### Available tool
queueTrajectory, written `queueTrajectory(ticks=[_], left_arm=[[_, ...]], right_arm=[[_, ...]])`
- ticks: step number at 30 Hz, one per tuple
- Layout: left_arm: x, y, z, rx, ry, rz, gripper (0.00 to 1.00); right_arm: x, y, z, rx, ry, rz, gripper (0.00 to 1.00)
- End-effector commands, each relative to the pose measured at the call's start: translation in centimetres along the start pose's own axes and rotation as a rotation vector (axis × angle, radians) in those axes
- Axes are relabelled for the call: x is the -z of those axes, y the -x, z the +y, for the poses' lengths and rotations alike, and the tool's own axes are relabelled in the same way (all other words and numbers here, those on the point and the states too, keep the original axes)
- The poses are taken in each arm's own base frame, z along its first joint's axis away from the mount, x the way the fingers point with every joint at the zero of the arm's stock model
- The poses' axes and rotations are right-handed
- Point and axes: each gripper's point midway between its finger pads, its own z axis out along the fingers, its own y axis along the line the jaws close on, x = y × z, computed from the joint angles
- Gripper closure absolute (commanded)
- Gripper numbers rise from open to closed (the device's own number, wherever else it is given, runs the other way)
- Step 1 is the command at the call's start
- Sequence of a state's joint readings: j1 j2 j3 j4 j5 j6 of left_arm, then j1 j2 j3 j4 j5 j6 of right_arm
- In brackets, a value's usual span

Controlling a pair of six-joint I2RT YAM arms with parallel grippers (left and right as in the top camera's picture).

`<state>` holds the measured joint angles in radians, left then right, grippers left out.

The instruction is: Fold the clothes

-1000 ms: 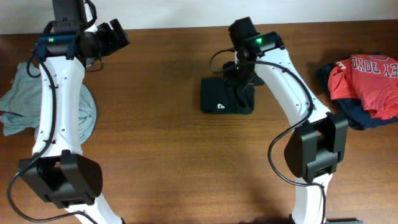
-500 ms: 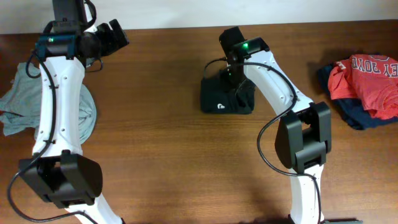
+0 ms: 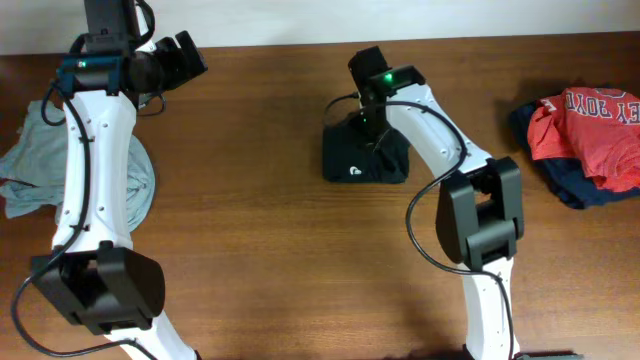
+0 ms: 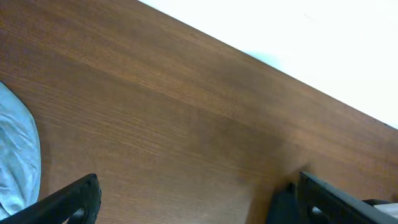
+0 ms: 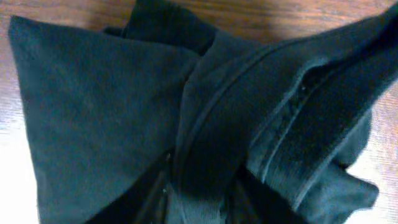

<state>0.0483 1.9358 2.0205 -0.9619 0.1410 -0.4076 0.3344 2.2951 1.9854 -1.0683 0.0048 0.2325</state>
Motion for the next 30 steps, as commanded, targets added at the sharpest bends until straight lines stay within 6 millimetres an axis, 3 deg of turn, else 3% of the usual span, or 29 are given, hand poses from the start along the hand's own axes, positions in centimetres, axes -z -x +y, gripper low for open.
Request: queueTrajectory(ticks=[1,9,14,17,22,24,28,30], left_arm=[[0.0,-0.1,0.4,-0.017,0.015,0.001,0.01],[0.0,0.0,0.7,-0.018,0.035,-0.007,0.01],[0.0,0.0,0.7,-0.018,0.035,-0.007,0.01],[0.0,0.0,0.7,-0.018,0.035,-0.007,0.01],[0.0,0.0,0.7,-0.018,0.035,-0.007,0.01],[0.0,0.0,0.7,-0.018,0.035,-0.006,0.01],[0.0,-0.3,0.9,-0.017,0.040,0.004,0.01],[0.0,-0.3,0.9,-0.017,0.040,0.005,0.01]], right_arm=[[-0.1,0.3,0.0,-0.011,0.009,-0.004,0.88],[1.8,0.3,-2.0,-0.049,0.002,-0.005,0.96],[3.9,0.3,-4.1,-0.086,-0.001,-0.015,0.96],[4.2,0.1,-4.7,-0.086,0.043,0.001,0.96],[4.2,-0.3,-4.3,-0.042,0.185,0.032,0.84],[4.4,-0.4,-4.6,-0.053,0.222,0.038,0.84],[4.7,-0.8,-6.7,-0.128,0.265,0.064,0.96],[4.9,-1.1,-7.5,-0.162,0.296,0.077,0.96]])
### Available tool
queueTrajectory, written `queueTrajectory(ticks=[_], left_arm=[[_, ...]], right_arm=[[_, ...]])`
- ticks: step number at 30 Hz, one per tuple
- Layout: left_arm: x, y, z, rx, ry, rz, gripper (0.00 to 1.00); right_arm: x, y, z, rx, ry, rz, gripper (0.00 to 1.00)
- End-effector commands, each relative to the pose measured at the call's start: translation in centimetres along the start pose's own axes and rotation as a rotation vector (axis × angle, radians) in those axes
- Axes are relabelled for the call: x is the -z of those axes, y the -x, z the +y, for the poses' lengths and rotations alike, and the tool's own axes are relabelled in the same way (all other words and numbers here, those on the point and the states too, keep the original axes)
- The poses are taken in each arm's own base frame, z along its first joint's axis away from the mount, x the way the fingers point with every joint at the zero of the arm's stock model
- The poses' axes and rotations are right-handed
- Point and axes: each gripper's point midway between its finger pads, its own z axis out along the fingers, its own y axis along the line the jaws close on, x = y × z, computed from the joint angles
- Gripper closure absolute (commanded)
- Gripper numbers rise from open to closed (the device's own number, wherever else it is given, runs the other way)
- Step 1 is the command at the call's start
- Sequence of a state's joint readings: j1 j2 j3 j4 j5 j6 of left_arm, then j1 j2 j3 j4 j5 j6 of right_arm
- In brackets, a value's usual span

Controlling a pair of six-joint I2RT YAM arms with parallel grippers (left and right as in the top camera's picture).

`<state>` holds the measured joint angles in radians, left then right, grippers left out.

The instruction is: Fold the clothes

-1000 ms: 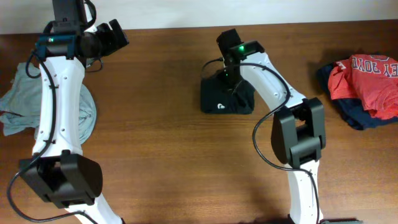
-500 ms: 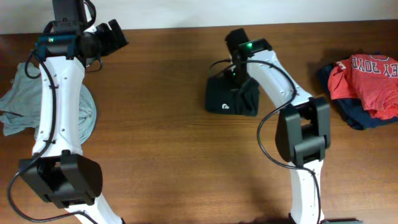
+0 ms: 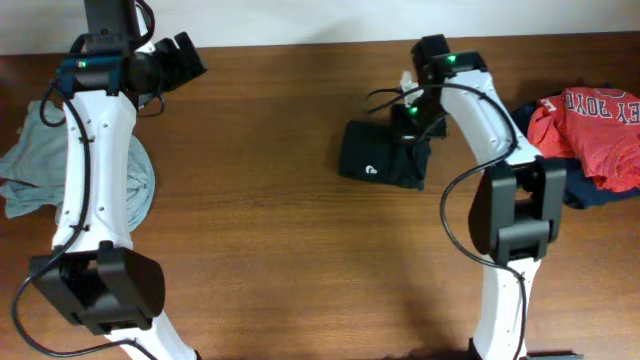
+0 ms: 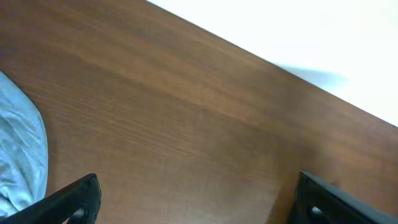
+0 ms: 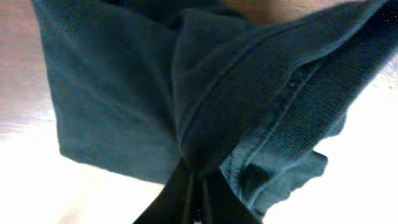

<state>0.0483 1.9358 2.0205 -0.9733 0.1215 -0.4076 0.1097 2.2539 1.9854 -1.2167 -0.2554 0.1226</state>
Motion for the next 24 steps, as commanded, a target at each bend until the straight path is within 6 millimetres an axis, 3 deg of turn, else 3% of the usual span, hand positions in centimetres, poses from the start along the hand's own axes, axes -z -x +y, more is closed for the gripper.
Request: queueTrajectory(ticks=[1,5,6,8,9,15,21,24], left_arm=[[0.0,-0.2,0.5,-0.018,0.018,0.002,0.01],[0.0,-0.2,0.4,-0.018,0.018,0.003,0.01],[0.0,-0.2,0.4,-0.019,0.017,0.004,0.01],[0.0,-0.3,0.3,-0.021,0.016,0.007,0.01],[-0.1,-0.4,0.2,-0.023,0.016,0.009,0.01],[-0.2,-1.3,-1.7,-0.152,-0.033,0.032,0.01],[-0.8,-3.4,-4.5,-0.256,-0.067,0.066,0.01],[-2.2,-5.7,-6.7,-0.357,-0.119,0.124,0.01]], right_arm=[[2.8,0.3,-0.8,-0.048,0.104,-0.031,0.96],[3.2,-0.3,-2.3,-0.114,0.105,-0.005,0.95],[3.2,-0.4,-2.5,-0.121,0.104,0.000,0.74],[3.2,-0.7,-2.6,-0.125,0.099,0.012,0.20],[3.2,-0.8,-2.7,-0.124,0.098,0.015,0.04],[4.5,-0.8,-3.1,-0.135,0.095,-0.004,0.01],[10.0,-0.4,-4.2,-0.159,0.095,-0.115,0.01],[12.4,-0.9,-5.3,-0.186,0.092,-0.157,0.01]])
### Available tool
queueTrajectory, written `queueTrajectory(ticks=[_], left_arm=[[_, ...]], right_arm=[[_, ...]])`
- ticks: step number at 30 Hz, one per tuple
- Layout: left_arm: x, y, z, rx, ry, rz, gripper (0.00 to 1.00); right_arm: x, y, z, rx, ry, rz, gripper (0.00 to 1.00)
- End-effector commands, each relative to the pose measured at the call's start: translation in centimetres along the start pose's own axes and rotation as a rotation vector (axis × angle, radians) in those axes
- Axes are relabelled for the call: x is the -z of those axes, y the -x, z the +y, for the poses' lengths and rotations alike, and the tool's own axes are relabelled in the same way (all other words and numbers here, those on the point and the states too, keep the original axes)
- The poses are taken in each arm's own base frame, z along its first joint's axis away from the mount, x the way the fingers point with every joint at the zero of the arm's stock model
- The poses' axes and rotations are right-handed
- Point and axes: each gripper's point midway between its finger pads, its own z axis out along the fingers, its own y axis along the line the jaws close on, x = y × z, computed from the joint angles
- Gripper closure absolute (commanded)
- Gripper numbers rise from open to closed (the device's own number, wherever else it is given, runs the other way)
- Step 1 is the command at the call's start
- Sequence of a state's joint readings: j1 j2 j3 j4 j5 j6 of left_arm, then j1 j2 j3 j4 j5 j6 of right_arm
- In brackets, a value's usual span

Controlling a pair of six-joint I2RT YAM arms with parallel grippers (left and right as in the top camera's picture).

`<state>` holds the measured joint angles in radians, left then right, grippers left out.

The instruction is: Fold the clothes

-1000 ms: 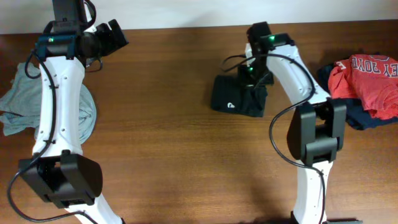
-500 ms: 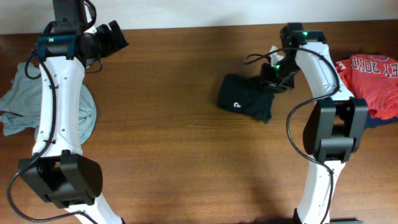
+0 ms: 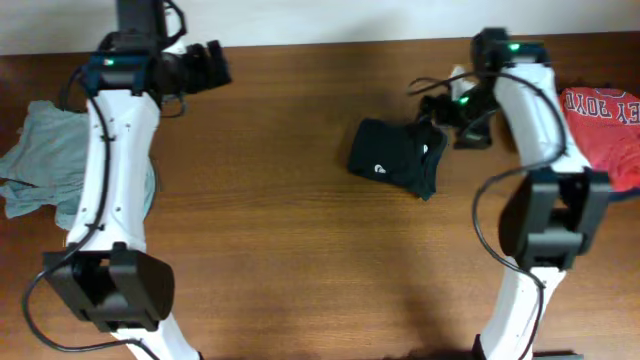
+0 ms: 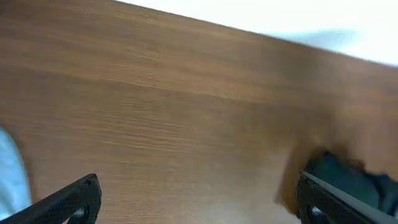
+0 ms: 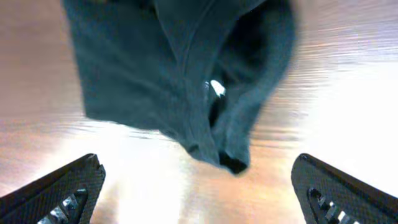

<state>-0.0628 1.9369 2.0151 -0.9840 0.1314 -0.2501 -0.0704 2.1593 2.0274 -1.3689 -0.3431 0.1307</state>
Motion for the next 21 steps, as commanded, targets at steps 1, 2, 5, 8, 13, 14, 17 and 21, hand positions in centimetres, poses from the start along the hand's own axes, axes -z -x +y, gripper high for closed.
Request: queueTrajectory(ticks=[1,2,5,8,13,14,17,21], left_arm=[[-2.6,-2.6,-3.2,-0.140,-0.088,0.089,0.01],[-3.4,-3.5,-4.4,-0.177,-0.135,0.120,0.01],[-5.6,-6.1,-7.6,-0.257,-0.273,0.201,0.01],[-7.6,-8.7,-10.1,-0.317,-0.399,0.278,0.01],[-10.6,-12.4,-12.0,-0.356,-0.510,0.382,0.01],[-10.9,-12.6,-12.0,-0.355,-0.510,0.387,0.01],[-11.2,-12.5,-12.0,-0.354,-0.510,0.382,0.01],[-11.1,-11.5,-11.6,-0.350,-0.508,0.357,0.01]], right_arm=[[6.1,0.4,-0.3,-0.012,0.025,-0.136,0.01],[6.7,0.2,-0.9,-0.028,0.024,-0.141,0.01],[7.3,-0.3,-2.5,-0.063,0.021,-0.126,0.01],[7.5,-1.1,-3.5,-0.062,0.016,-0.098,0.01],[7.1,-1.6,-3.7,-0.047,0.018,-0.076,0.01],[6.8,-1.7,-3.6,-0.046,0.027,-0.068,0.01],[5.0,-1.9,-3.0,-0.048,0.083,-0.041,0.01],[1.8,-2.3,-2.6,-0.070,0.178,-0.012,0.01]])
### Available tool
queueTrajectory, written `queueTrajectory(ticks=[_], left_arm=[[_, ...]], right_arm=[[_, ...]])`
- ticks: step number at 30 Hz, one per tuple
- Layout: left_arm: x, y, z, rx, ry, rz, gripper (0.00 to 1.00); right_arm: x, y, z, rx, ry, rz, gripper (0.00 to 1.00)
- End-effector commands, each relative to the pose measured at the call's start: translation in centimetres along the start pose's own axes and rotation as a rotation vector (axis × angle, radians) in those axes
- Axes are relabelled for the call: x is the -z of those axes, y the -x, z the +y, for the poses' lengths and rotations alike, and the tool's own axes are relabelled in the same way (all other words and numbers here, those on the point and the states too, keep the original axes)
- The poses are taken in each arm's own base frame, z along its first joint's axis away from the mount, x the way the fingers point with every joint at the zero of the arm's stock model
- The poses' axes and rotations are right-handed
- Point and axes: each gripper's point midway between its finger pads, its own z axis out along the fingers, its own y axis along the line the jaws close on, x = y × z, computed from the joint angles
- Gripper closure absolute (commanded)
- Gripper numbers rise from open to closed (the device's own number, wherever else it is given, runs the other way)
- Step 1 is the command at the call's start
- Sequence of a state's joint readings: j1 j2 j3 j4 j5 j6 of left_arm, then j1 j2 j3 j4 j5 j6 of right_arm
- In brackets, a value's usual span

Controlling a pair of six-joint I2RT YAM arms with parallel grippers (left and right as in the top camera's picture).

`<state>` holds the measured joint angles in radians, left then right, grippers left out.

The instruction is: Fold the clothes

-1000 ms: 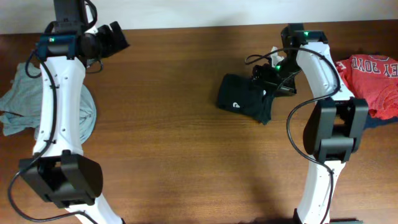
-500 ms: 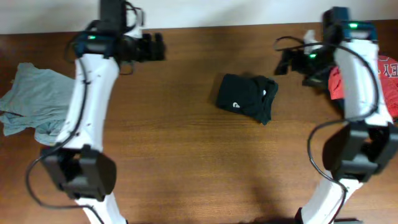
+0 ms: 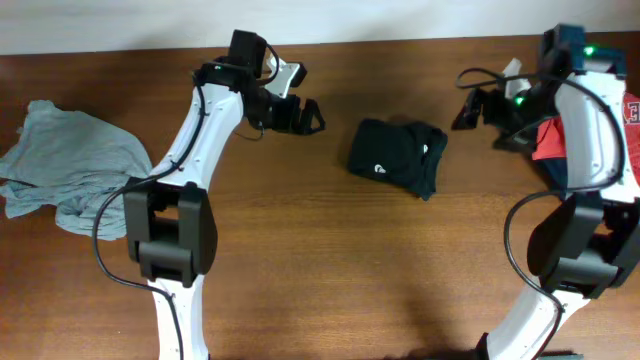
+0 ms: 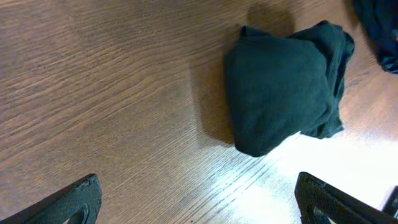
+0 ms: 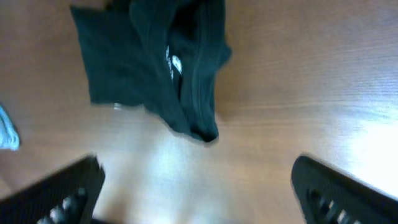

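Observation:
A dark green folded garment (image 3: 396, 156) lies on the brown table (image 3: 300, 260), right of the middle; it also shows as the folded garment (image 4: 283, 84) in the left wrist view and the garment (image 5: 152, 68) in the right wrist view. My left gripper (image 3: 305, 114) is open just left of it, over bare wood (image 4: 199, 199). My right gripper (image 3: 475, 108) is open to its right, nothing between its fingers (image 5: 199, 196). A crumpled pale blue-grey garment (image 3: 65, 165) lies at the far left.
A pile of red and navy clothes (image 3: 590, 140) sits at the right edge, partly behind my right arm. The table's far edge meets a white wall (image 3: 350, 20) at the top.
My left gripper has swung from the table's back left to right beside the dark green garment. My right gripper has drawn further right, away from the garment, which lies where it was.
My right gripper was shut on the dark green garment near the table's middle, then held it a little further right. By 0.7 s ago it was open and the garment lay on the table. Now both grippers flank the garment, open.

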<state>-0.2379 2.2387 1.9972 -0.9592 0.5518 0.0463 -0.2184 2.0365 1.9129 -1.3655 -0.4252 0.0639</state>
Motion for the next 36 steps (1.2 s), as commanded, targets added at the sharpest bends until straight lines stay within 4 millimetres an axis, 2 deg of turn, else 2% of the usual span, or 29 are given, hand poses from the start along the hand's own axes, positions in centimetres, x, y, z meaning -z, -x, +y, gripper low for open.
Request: queueTrajectory(ticks=[1,6,9,16,20,24,25,26,27,28,29,31,36], left_arm=[[0.9,0.8,0.0,-0.027,-0.028,-0.029,0.01],[1.9,1.4,1.1,-0.014,-0.016,-0.054,0.01],[3.2,2.3,1.9,-0.009,-0.004,-0.087,0.01],[6.3,4.0,3.7,0.008,0.025,-0.156,0.01],[6.9,4.0,4.7,0.042,0.034,-0.166,0.01],[6.9,3.9,4.9,0.047,0.041,-0.160,0.01],[6.9,3.9,4.9,0.047,0.041,-0.160,0.01],[6.9,3.9,4.9,0.047,0.042,-0.160,0.01],[6.9,3.9,4.9,0.048,0.042,-0.160,0.01],[6.9,3.9,4.9,0.048,0.042,-0.159,0.01],[6.9,3.8,4.9,0.048,0.042,-0.159,0.01],[6.9,3.7,4.9,0.051,0.045,-0.155,0.01],[6.9,3.3,5.9,0.062,0.105,-0.140,0.01]], right_arm=[[-3.0,-1.4,0.9,-0.014,0.114,0.056,0.01],[-7.8,-2.6,-0.5,-0.062,0.156,0.068,0.00],[-10.4,-2.9,-1.0,-0.072,0.191,0.044,0.03],[-14.2,-3.0,-1.6,-0.104,0.241,-0.031,0.03],[-15.9,-3.0,-0.5,-0.120,0.260,-0.067,0.03],[-17.5,-2.7,1.8,-0.116,0.287,-0.085,0.08],[-17.8,-2.7,2.5,-0.115,0.293,-0.087,0.14],[-18.1,-2.6,3.1,-0.111,0.293,-0.092,0.24],[-18.4,-2.5,3.5,-0.112,0.285,-0.099,0.42],[-18.6,-2.3,3.9,-0.111,0.270,-0.115,0.75],[-18.7,-2.1,4.0,-0.118,0.268,-0.123,0.88],[-18.6,-1.9,4.0,-0.119,0.270,-0.132,0.96],[-17.8,-1.3,3.6,-0.133,0.287,-0.147,0.96]])
